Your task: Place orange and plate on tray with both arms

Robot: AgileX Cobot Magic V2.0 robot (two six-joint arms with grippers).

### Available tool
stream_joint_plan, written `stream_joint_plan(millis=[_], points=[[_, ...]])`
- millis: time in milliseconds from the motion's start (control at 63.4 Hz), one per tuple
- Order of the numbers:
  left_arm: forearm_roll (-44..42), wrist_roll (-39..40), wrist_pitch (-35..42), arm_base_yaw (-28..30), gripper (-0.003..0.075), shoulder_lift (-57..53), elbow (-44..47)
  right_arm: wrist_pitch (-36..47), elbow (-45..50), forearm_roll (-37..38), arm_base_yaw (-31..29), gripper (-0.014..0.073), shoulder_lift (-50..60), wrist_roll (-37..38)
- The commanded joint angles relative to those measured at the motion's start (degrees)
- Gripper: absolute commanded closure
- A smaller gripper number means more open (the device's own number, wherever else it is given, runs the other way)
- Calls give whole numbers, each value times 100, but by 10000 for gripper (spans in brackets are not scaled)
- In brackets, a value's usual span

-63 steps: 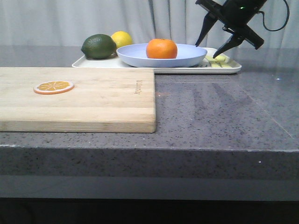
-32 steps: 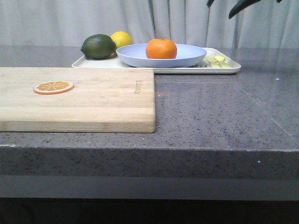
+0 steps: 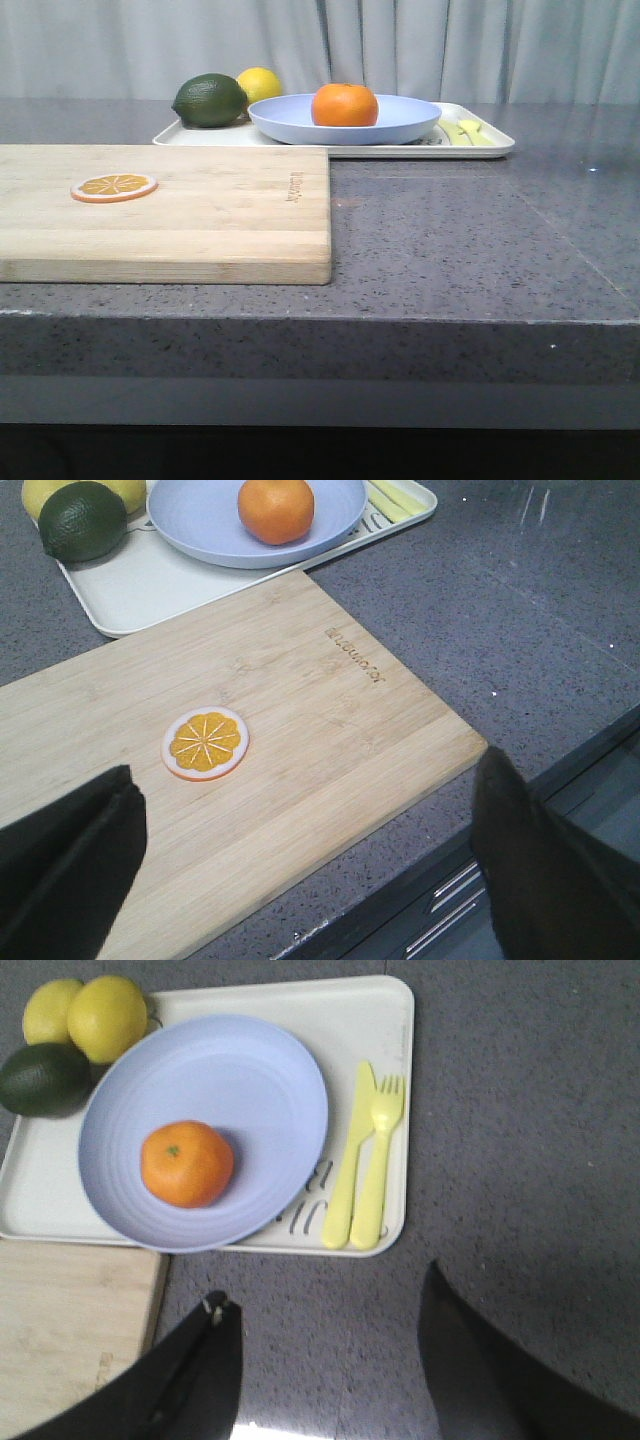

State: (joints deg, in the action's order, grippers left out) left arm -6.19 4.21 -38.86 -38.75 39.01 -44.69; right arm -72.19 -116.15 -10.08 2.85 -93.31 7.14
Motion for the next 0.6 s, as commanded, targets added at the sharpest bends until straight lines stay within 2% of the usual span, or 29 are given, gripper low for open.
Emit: stream_joint_plan(millis=[0,315,584], points=[[-22,46,394,4,79,-9,-145,527,595,61,-14,173,778,-288],[-22,46,394,4,79,-9,-145,2122,3630,61,-14,177,2886,-1392],[-22,46,394,4,79,-9,-145,2471,5403,73,-14,177,4431,-1576]])
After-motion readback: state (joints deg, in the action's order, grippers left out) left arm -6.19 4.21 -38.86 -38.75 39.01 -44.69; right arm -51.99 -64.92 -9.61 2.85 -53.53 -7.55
